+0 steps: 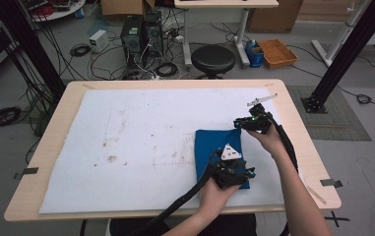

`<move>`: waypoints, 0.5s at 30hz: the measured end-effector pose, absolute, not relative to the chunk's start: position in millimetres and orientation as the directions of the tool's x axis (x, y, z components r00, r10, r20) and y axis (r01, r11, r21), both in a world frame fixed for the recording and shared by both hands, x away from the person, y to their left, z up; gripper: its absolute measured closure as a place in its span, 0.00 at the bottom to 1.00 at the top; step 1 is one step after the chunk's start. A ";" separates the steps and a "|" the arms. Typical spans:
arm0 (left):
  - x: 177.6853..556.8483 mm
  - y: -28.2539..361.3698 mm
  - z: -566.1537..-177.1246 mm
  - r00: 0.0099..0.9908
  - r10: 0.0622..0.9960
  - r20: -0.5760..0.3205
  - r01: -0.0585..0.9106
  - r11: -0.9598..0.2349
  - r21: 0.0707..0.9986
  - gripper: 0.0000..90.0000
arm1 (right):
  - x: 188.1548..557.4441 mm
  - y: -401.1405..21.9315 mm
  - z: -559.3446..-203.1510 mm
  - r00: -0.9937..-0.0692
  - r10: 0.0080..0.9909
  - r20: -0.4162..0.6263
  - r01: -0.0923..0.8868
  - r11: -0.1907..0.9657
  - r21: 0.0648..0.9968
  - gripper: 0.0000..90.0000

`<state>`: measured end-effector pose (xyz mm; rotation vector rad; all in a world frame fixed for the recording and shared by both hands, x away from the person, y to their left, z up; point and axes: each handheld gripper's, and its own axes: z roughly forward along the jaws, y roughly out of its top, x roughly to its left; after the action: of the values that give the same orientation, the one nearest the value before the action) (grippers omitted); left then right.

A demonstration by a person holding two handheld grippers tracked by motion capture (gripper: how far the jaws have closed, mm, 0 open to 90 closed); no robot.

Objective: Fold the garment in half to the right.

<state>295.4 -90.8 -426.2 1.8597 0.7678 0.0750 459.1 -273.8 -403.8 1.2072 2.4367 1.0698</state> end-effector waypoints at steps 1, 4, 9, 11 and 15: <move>295.0 -87.2 -423.6 0.791 0.543 -0.283 0.460 -0.222 0.860 0.60 | 457.6 -275.1 -402.3 -0.629 0.768 0.121 0.606 0.387 0.695 0.80; 294.2 -71.8 -415.3 0.791 0.556 -0.256 0.436 -0.218 0.873 0.56 | 450.3 -274.3 -395.6 -0.586 0.804 0.101 0.613 0.358 0.704 0.74; 295.4 -43.3 -404.5 0.777 0.598 -0.196 0.399 -0.226 0.889 0.54 | 437.4 -266.9 -392.0 -0.534 0.840 0.094 0.616 0.311 0.723 0.75; 303.1 -18.4 -401.2 0.748 0.634 -0.193 0.406 -0.209 0.889 0.54 | 433.7 -264.4 -402.2 -0.512 0.850 0.127 0.640 0.279 0.715 0.78; 318.3 11.8 -401.0 0.698 0.687 -0.203 0.436 -0.182 0.882 0.52 | 433.7 -264.3 -417.7 -0.506 0.857 0.101 0.652 0.302 0.696 0.96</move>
<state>318.3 11.8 -401.0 1.8186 0.8855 0.2883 433.7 -264.3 -417.7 1.3681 2.2848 1.0096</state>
